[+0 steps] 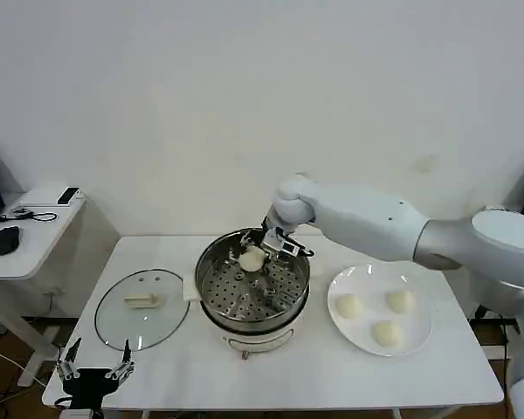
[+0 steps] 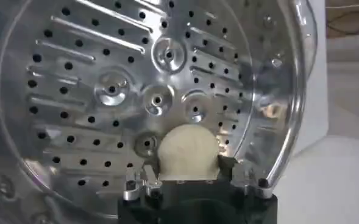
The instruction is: Take steamed baozi put them in steamer then cover it.
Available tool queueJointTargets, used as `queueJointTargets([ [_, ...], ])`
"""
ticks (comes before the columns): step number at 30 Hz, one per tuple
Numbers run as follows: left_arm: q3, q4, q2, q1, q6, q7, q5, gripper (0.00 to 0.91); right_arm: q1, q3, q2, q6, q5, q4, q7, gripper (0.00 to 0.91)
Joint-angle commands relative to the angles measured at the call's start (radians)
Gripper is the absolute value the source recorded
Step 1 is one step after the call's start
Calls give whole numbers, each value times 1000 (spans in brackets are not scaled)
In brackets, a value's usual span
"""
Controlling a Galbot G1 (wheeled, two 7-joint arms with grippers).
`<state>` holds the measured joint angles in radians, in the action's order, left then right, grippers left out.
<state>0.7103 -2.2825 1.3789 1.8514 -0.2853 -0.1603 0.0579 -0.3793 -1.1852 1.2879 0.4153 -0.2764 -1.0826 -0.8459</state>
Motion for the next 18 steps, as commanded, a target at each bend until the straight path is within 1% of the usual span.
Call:
queueJointTargets([
  [1,0,-1,0,0,0,-1,0,907,15,5,29,40,-29,60,33,907],
  [4,-1,-4,1,0,0,-2,-2,907,3,16,19,31,-5,34,34,907],
  [5,-1,-5,1,1,0,-2,-2,907,-17,24,1,14,27,4,25,907],
  [6,-1,-8,0,3,0,-2,-2,907,-23,24,-2,8,38,-13,23,907],
  [7,-1,-9,0,3,0,-2,-2,907,-47,24,-25,-17,69,-57,6,907],
  [8,-1,-9,-1,4,-1,-2,-2,907,-75,22,-50,-48,122,-100,-8,907],
  [9,-1,-10,-1,4,-1,-2,-2,907,-95,20,-69,-65,141,-120,-17,907],
  [10,-1,-10,-1,4,-1,-1,-2,907,-121,16,-103,-111,177,-154,-24,907],
  [11,-2,-11,-1,4,-1,-2,-2,907,-156,5,-144,-173,247,-203,-34,907],
  [12,-3,-12,-1,4,-1,-2,-2,907,-168,1,-162,-199,285,-220,-40,907],
  [13,-3,-14,-2,5,-1,-2,-3,907,-191,-7,-210,-241,326,-264,-44,907],
  [14,-4,-19,-3,6,-1,-2,-7,907,-210,-8,-258,-271,336,-299,-42,907],
  [15,-5,-23,-4,7,-2,-2,-8,907,-215,-8,-281,-285,337,-313,-41,907],
  [16,-6,-26,-4,8,-2,-1,-9,907,-228,-11,-340,-320,339,-348,-42,907],
  [18,-8,-32,-8,5,-5,-1,-12,907,-238,-15,-421,-378,332,-394,-39,907],
])
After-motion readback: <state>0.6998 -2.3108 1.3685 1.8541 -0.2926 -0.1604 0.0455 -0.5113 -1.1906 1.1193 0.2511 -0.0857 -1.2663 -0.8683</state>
